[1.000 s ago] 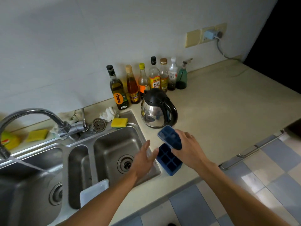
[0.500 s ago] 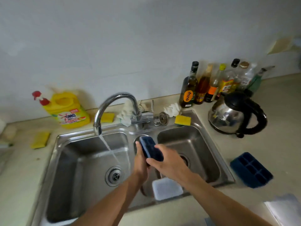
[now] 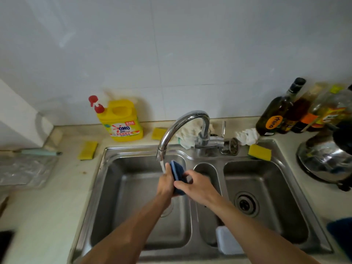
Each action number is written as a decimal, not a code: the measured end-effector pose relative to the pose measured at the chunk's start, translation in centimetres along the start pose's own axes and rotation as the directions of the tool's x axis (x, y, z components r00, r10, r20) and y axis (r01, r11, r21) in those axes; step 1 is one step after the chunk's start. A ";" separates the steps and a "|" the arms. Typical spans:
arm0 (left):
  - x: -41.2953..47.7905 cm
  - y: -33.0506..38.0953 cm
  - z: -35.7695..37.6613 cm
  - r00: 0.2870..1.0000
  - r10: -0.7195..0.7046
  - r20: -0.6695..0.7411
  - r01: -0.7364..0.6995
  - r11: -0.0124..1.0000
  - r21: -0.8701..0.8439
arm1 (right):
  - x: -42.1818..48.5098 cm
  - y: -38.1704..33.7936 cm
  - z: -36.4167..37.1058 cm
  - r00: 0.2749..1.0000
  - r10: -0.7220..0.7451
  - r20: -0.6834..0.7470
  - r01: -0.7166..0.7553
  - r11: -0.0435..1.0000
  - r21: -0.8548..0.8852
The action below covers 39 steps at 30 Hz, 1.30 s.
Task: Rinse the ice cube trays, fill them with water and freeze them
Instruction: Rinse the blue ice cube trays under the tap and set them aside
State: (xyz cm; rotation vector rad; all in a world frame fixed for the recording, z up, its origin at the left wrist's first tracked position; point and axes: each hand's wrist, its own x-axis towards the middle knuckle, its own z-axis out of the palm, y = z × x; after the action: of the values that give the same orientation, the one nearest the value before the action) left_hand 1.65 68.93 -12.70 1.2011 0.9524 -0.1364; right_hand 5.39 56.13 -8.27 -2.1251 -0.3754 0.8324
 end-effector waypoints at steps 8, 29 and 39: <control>1.0 2.5 -0.9 0.993 -0.024 -0.112 0.034 0.996 0.084 | 2.8 -0.8 0.3 1.000 -0.009 0.020 0.008 0.998 0.057; 9.7 2.2 -9.6 0.946 -0.166 0.278 0.107 0.970 0.216 | 1.8 0.8 2.7 0.906 0.307 -0.291 -0.320 0.947 0.001; 9.6 3.5 -6.2 0.984 -0.031 0.174 -0.036 0.929 0.367 | -5.3 4.9 1.3 0.854 0.367 -0.368 -0.463 0.858 -0.221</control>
State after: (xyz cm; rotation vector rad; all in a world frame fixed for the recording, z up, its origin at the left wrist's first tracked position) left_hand 6.08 79.12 -16.97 1.5086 0.7874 -0.4301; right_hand 0.50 51.05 -10.40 -2.6352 0.1555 0.6828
